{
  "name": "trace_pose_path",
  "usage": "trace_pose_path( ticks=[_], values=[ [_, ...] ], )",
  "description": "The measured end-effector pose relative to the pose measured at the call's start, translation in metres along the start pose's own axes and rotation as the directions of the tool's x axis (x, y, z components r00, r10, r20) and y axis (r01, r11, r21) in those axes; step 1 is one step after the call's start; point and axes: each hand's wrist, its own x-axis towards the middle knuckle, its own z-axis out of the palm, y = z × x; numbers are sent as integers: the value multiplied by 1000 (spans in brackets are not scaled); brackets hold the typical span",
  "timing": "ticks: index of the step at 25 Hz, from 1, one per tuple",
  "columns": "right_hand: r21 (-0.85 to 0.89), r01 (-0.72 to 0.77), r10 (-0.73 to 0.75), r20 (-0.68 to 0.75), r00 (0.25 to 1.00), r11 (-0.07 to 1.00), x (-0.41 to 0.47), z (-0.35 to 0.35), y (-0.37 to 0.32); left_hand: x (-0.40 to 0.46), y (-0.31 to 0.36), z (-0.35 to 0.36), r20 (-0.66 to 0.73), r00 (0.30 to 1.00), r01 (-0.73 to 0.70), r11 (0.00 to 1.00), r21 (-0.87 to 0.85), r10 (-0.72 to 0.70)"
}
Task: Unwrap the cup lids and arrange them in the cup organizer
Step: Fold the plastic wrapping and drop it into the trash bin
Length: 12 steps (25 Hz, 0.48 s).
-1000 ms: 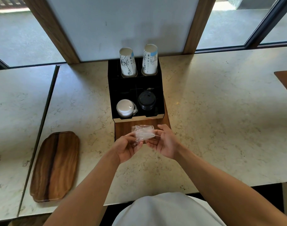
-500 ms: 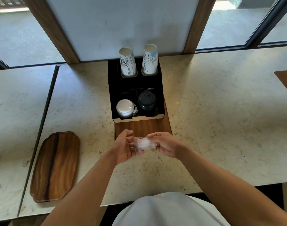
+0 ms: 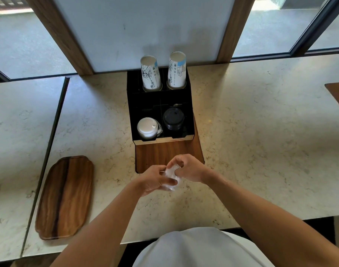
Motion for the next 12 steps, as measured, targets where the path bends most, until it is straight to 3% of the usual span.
trace_pose_path(
  ticks=[7, 12],
  values=[
    [161, -52, 67, -89, 994, 986, 0, 4, 9, -2, -3, 5, -116, 993, -23, 1000, -12, 21],
    [491, -105, 196, -138, 971, 865, -3, 9, 13, 2, -4, 8, -315, 947, -118, 977, -178, 58]
  ],
)
